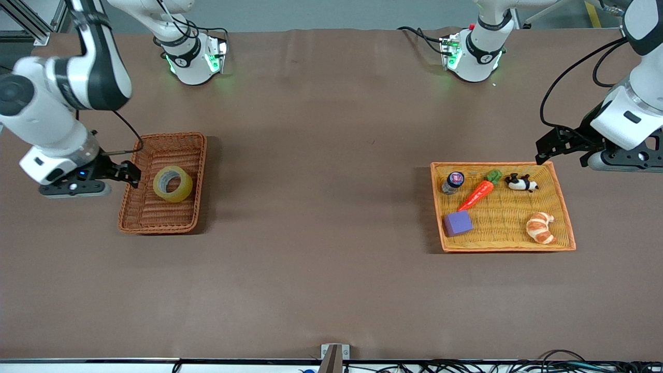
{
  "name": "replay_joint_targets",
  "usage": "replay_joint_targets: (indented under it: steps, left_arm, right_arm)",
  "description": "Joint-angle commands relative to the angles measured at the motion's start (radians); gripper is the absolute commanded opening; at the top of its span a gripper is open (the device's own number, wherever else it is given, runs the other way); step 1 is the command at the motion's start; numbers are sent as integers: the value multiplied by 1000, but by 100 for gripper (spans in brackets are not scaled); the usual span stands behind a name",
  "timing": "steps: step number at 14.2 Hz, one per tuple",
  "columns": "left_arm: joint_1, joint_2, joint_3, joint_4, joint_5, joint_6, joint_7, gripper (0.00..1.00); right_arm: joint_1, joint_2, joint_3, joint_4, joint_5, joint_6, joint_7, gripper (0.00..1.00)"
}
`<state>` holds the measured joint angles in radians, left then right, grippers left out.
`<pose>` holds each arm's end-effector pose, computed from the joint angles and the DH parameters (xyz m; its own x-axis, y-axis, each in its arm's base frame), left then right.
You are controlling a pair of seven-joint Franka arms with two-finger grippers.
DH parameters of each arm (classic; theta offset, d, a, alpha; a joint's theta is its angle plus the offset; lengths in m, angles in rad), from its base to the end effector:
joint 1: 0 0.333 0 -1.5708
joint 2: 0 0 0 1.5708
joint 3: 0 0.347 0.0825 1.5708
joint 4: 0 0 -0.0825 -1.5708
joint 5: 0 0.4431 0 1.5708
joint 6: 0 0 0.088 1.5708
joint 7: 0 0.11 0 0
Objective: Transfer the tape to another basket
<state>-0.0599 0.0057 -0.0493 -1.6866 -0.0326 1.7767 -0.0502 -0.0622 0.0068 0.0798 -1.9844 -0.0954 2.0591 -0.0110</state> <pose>0.6272 -0.0716 0.6056 0.9952 -0.0519 0.0825 -0.0551 -0.9978 0.0368 0.6184 0.0055 0.4704 0.9952 0.0731 0.0650 0.0673 -0.9939 0.0871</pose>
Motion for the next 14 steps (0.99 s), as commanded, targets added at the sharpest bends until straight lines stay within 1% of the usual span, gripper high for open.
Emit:
replay_joint_targets:
  steps: [1, 3, 5, 6, 8, 9, 10, 11, 14]
  left_arm:
    - [-1, 0, -1, 7, -3, -14, -16, 100]
    - [-1, -9, -3, 7, -1, -14, -16, 100]
    - [0, -12, -12, 16, -1, -19, -13, 100]
    - [2, -12, -12, 27, 0, -37, -13, 100]
    - [0, -4, -14, 71, 2, -98, -13, 100]
    - [0, -4, -14, 73, 3, -109, -14, 100]
    - [0, -6, -14, 71, 2, -109, -13, 100]
    - [2, -4, -14, 73, 2, -109, -11, 100]
    - [9, -12, -12, 70, 3, -111, -10, 100]
  right_arm:
    - [42, 19, -54, 180, 65, -170, 8, 100]
    - [38, 19, -60, 310, 71, -300, 6, 100]
    - [36, 18, -72, 390, 72, -411, 3, 100]
    - [38, 13, -72, 418, 74, -457, 6, 100]
    - [36, 18, -72, 514, 75, -557, 32, 100]
    - [35, 18, -74, 544, 98, -598, 26, 100]
    - [35, 18, -74, 553, 123, -617, 31, 100]
    - [36, 15, -75, 537, 131, -617, 45, 100]
    - [35, 16, -74, 510, 126, -579, 42, 100]
